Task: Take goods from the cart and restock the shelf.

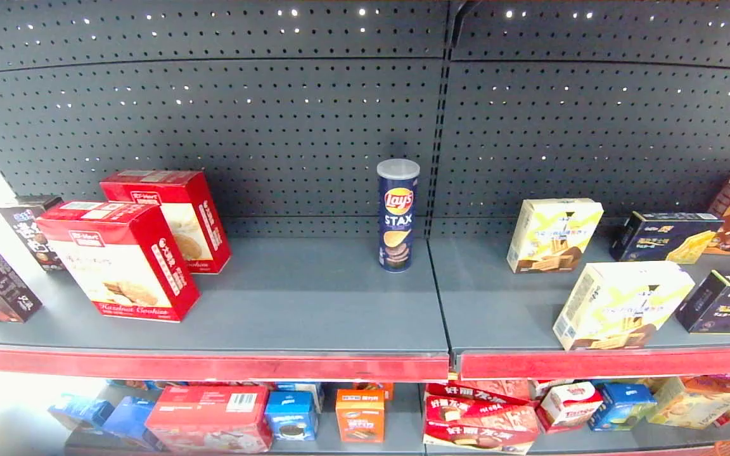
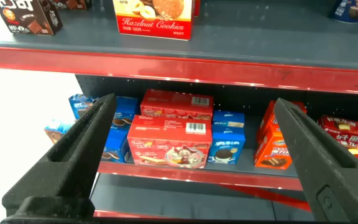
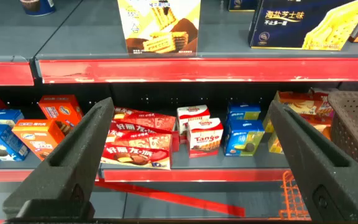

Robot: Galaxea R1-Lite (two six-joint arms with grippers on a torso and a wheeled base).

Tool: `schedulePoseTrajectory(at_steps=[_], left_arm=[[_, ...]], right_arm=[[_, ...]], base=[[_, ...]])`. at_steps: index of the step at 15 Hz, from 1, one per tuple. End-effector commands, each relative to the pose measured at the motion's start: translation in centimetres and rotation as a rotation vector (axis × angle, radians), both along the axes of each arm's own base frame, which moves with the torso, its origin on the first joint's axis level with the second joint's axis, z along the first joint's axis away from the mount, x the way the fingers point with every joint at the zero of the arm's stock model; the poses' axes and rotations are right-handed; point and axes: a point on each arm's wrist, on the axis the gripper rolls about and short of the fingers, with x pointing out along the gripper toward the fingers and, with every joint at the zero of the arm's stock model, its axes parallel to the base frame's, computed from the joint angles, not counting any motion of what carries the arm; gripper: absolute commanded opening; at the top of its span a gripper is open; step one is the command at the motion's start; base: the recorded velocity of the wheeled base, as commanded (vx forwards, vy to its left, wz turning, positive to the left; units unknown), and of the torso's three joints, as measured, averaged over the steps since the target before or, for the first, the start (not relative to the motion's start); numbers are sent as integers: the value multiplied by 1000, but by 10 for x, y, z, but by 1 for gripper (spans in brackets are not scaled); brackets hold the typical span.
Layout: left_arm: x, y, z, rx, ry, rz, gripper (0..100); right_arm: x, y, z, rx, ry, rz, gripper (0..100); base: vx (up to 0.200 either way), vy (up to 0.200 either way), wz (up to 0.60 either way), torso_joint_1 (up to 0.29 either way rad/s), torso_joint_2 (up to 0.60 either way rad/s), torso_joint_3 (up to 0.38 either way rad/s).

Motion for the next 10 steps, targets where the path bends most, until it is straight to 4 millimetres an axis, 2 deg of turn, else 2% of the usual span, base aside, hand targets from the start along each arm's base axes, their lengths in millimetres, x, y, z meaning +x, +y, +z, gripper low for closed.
schedulePoseTrajectory(at_steps=[1,4,10], left_arm=[[0,0,0,-1,1,1,100],[0,0,0,-1,1,3,100],[0,0,0,-1,1,1,100]], right_arm=[[0,0,0,2,-1,0,100],[0,0,0,0,0,6,100],[0,1,0,-2,0,37,100]], base=[[0,0,0,0,0,0],[0,0,0,0,0,0],[0,0,-600,2,2,-2]])
